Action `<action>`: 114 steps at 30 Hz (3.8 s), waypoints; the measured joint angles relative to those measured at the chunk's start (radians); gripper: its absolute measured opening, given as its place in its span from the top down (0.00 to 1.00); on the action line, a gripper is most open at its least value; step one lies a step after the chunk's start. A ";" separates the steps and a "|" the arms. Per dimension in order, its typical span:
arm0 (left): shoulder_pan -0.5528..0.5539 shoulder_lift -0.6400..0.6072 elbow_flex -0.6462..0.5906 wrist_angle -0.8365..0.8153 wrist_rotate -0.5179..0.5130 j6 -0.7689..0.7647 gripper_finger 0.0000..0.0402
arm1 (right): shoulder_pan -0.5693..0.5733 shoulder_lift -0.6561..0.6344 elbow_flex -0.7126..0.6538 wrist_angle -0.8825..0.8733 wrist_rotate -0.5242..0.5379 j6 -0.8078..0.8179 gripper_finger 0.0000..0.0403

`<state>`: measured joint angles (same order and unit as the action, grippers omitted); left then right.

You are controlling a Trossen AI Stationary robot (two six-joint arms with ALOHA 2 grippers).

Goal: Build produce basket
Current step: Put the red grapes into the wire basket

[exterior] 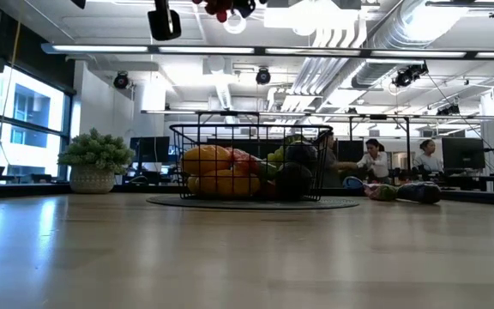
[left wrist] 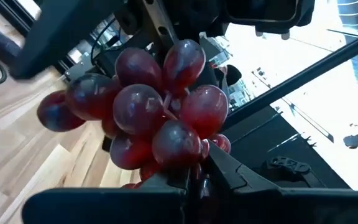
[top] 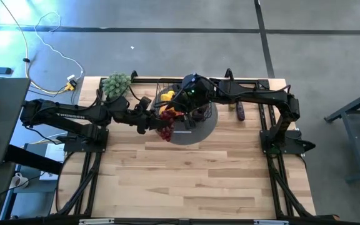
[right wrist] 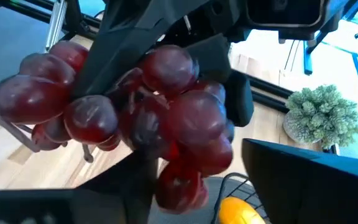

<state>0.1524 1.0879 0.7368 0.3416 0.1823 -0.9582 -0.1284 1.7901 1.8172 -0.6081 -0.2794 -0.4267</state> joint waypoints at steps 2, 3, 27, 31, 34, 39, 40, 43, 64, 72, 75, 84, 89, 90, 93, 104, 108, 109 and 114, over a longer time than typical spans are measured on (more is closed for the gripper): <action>0.000 0.003 0.000 0.003 -0.003 0.005 0.98 | 0.000 0.000 0.000 -0.014 0.000 0.000 0.54; 0.000 0.003 0.000 0.004 -0.008 0.009 0.98 | 0.000 0.000 0.000 -0.018 0.000 0.000 0.58; 0.001 0.003 0.000 -0.004 -0.050 0.157 0.78 | 0.000 0.000 0.000 -0.043 0.054 0.071 0.99; 0.001 0.003 0.000 -0.006 -0.068 0.198 0.68 | 0.000 0.000 0.000 -0.068 0.094 0.080 1.00; 0.006 0.003 0.000 -0.019 -0.068 0.221 0.60 | -0.004 0.000 0.000 -0.078 0.126 0.108 1.00; 0.019 0.003 0.000 -0.054 -0.066 0.278 0.49 | -0.011 0.000 0.000 -0.088 0.159 0.176 1.00; 0.025 0.003 0.000 -0.059 -0.066 0.286 0.47 | -0.011 0.000 0.000 -0.092 0.175 0.192 1.00; 0.047 0.003 0.000 -0.067 -0.063 0.316 0.44 | -0.011 0.000 0.000 -0.112 0.223 0.248 1.00; 0.186 0.002 0.000 -0.307 -0.093 0.452 0.43 | -0.018 0.000 0.000 -0.230 0.467 0.560 1.00; 0.195 0.002 0.000 -0.323 -0.120 0.526 0.43 | -0.067 0.000 0.000 -0.339 0.561 0.561 1.00; 0.194 -0.006 0.000 -0.342 -0.132 0.554 0.43 | -0.096 0.000 0.000 -0.373 0.561 0.560 1.00; 0.194 -0.008 0.000 -0.436 -0.203 0.614 0.43 | -0.171 0.010 0.001 -0.401 0.549 0.536 1.00; 0.194 -0.008 0.000 -0.436 -0.223 0.632 0.43 | -0.193 0.053 0.001 -0.436 0.518 0.502 1.00; 0.195 -0.008 0.000 -0.436 -0.224 0.632 0.43 | -0.197 0.061 0.001 -0.442 0.513 0.497 1.00; 0.195 -0.008 0.000 -0.436 -0.224 0.634 0.43 | -0.206 0.083 0.001 -0.467 0.501 0.475 1.00; 0.195 -0.008 0.000 -0.453 -0.224 0.669 0.43 | -0.232 0.140 0.001 -0.491 0.454 0.454 1.00; 0.195 -0.008 0.000 -0.490 -0.250 0.707 0.43 | -0.232 0.141 0.001 -0.488 0.481 0.455 0.95; 0.195 -0.008 0.000 -0.500 -0.262 0.708 0.43 | -0.232 0.141 0.001 -0.490 0.481 0.457 0.92; 0.195 -0.008 0.000 -0.552 -0.276 0.737 0.43 | -0.232 0.141 0.001 -0.491 0.503 0.509 0.78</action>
<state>0.3471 1.0801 0.7364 -0.2100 -0.0942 -0.2213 -0.3603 1.9312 1.8183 -1.0989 0.2233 0.0827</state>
